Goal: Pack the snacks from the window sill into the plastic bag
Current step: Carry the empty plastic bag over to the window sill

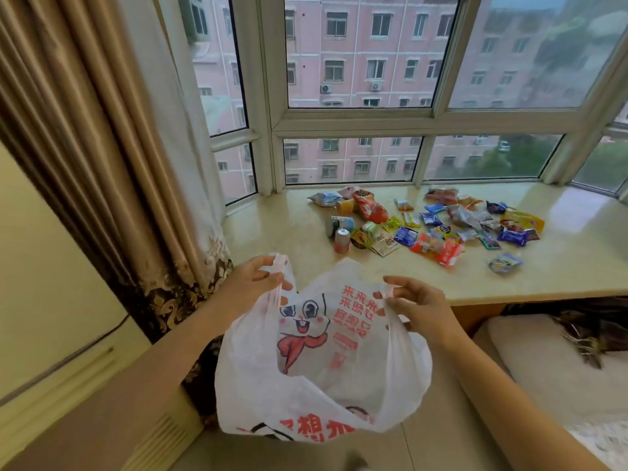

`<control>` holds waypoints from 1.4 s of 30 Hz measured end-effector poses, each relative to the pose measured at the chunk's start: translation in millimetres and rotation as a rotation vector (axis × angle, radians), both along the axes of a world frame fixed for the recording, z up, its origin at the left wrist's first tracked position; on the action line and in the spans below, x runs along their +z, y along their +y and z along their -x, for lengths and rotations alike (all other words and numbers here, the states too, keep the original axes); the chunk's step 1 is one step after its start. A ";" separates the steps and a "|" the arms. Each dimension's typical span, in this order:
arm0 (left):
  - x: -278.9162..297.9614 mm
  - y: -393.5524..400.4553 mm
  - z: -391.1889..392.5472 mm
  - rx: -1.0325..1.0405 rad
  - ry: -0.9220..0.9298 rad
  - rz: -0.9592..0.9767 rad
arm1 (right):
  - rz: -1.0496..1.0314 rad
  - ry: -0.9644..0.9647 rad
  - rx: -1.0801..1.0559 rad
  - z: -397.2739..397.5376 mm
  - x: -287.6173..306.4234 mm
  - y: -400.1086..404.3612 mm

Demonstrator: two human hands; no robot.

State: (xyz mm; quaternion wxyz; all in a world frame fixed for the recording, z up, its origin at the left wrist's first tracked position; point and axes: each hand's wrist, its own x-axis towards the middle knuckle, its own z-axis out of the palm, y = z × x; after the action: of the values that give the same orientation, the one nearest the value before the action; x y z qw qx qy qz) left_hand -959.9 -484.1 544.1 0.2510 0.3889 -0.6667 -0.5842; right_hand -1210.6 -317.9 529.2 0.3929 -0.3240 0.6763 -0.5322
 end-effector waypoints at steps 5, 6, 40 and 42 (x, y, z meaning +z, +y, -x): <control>-9.9 -78.7 55.2 0.080 -0.022 -0.008 | 0.010 -0.023 0.047 57.9 -9.7 -91.9; -9.1 -90.5 65.0 0.101 -0.027 -0.007 | 0.006 -0.027 0.055 67.0 -10.6 -108.5; -82.6 -467.2 141.7 0.557 0.149 -0.221 | -0.093 0.186 0.260 169.7 -103.7 -595.3; -89.0 -468.2 141.8 0.590 0.165 -0.244 | -0.120 0.223 0.268 171.8 -111.7 -601.1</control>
State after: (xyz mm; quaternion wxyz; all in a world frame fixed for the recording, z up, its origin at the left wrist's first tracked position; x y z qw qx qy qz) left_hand -1101.7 -952.2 455.0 0.4142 0.5438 -0.4278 -0.5913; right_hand -1382.5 -918.9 417.5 0.4014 -0.4441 0.6972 -0.3946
